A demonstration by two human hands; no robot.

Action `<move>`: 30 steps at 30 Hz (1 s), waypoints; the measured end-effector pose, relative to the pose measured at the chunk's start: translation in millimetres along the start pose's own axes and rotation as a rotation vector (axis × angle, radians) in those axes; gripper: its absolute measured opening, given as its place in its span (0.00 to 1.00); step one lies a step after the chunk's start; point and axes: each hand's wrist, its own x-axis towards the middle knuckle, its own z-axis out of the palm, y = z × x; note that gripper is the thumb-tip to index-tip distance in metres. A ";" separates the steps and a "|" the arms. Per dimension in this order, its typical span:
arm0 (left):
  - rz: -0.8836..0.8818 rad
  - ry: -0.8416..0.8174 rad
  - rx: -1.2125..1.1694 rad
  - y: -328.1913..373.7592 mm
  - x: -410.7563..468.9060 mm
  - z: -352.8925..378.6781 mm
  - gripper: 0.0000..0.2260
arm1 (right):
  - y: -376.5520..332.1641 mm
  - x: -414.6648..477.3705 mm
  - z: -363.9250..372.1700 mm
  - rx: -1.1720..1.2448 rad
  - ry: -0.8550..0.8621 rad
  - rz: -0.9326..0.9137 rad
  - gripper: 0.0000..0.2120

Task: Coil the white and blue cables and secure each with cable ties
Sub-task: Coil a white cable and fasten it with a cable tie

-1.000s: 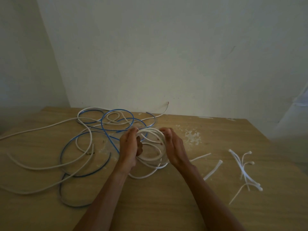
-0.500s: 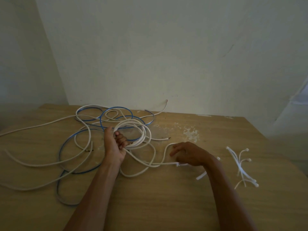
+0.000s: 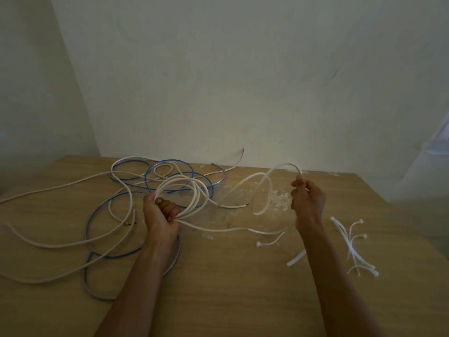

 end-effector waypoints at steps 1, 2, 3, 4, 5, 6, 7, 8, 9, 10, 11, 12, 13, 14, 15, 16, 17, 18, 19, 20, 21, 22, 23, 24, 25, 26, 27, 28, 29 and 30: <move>0.010 0.000 0.008 -0.2 0.0 0.3 0.19 | -2.3 3.2 -0.4 0.055 0.014 0.061 0.16; 0.023 -0.001 0.029 -0.7 -0.6 1.2 0.19 | -5.2 6.1 -0.2 0.104 0.001 0.105 0.16; 0.037 -0.004 0.059 -2.0 -1.1 2.3 0.19 | -7.8 8.5 0.2 0.150 -0.027 0.129 0.16; 0.050 -0.011 0.090 -3.6 -1.9 3.4 0.19 | -11.0 9.0 0.9 0.185 -0.068 0.137 0.16; 0.061 -0.022 0.116 -5.3 -2.5 4.4 0.18 | -14.4 8.3 2.6 0.202 -0.123 0.137 0.15; 0.066 -0.033 0.132 -6.8 -2.9 5.0 0.18 | -17.4 7.0 4.0 0.207 -0.183 0.130 0.15; 0.064 -0.044 0.140 -7.9 -2.9 5.3 0.19 | -21.4 4.7 5.6 0.192 -0.232 0.118 0.14; 0.058 -0.052 0.140 -9.0 -2.4 5.2 0.19 | -26.3 2.8 7.2 0.166 -0.271 0.103 0.14; 0.052 -0.055 0.142 -10.1 -2.0 5.2 0.19 | -31.3 1.8 9.2 0.115 -0.317 0.080 0.14; 0.052 -0.053 0.151 -11.2 -2.1 5.0 0.19 | -35.0 1.9 11.2 0.024 -0.363 0.047 0.13; 0.060 -0.049 0.166 -12.3 -2.6 5.0 0.19 | -36.7 2.6 12.8 -0.152 -0.394 0.001 0.14; 0.072 -0.049 0.182 -13.3 -3.3 5.3 0.19 | -35.0 3.4 14.7 -0.425 -0.398 -0.067 0.18; 0.080 -0.053 0.194 -13.8 -4.0 6.3 0.19 | -34.8 0.7 14.8 -0.701 -0.329 -0.179 0.23; 0.084 -0.061 0.204 -13.9 -4.8 7.3 0.19 | -33.5 -5.2 15.1 -0.822 -0.234 -0.365 0.27; 0.086 -0.072 0.209 -14.2 -5.0 8.2 0.19 | -33.1 -14.5 16.1 -0.786 -0.228 -0.551 0.26; 0.087 -0.084 0.201 -14.4 -4.6 9.3 0.18 | -33.6 -25.9 16.3 -0.680 -0.352 -0.633 0.23; 0.087 -0.090 0.188 -13.8 -4.7 10.3 0.18 | -32.9 -42.2 16.3 -0.586 -0.569 -0.595 0.20; 0.088 -0.088 0.180 -13.0 -5.0 10.5 0.18 | -28.1 -58.4 16.2 -0.577 -0.805 -0.525 0.20; 0.096 -0.082 0.176 -12.2 -5.5 11.1 0.18 | -20.4 -70.8 17.3 -0.663 -0.971 -0.497 0.22; 0.106 -0.074 0.174 -11.8 -5.9 11.3 0.18 | -9.3 -76.8 18.7 -0.774 -1.063 -0.524 0.22; 0.112 -0.060 0.174 -11.2 -6.6 10.8 0.18 | 2.2 -76.1 20.3 -0.851 -1.067 -0.569 0.17; 0.115 -0.047 0.176 -10.4 -6.7 10.0 0.18 | 9.0 -69.3 21.4 -0.880 -1.005 -0.583 0.10; 0.117 -0.043 0.172 -9.6 -6.4 9.8 0.19 | 11.2 -59.4 21.0 -0.877 -0.906 -0.563 0.05; 0.119 -0.042 0.163 -8.7 -5.5 9.5 0.19 | 11.3 -46.5 20.1 -0.859 -0.786 -0.542 0.06; 0.119 -0.035 0.150 -7.1 -5.0 9.2 0.19 | 9.0 -33.8 17.7 -0.855 -0.671 -0.523 0.10; 0.118 -0.024 0.134 -5.1 -4.4 8.4 0.19 | 5.9 -21.0 14.4 -0.817 -0.576 -0.489 0.14; 0.116 -0.015 0.113 -3.8 -4.1 7.8 0.19 | 2.3 -9.8 10.7 -0.752 -0.512 -0.445 0.18; 0.111 -0.014 0.090 -3.7 -4.0 7.0 0.19 | 0.0 -1.1 8.0 -0.694 -0.469 -0.400 0.20; 0.108 -0.017 0.075 -4.4 -4.1 6.9 0.20 | -3.8 5.1 6.9 -0.665 -0.458 -0.365 0.22; 0.108 -0.019 0.071 -5.6 -3.9 7.2 0.20 | -8.1 10.4 8.0 -0.661 -0.483 -0.334 0.23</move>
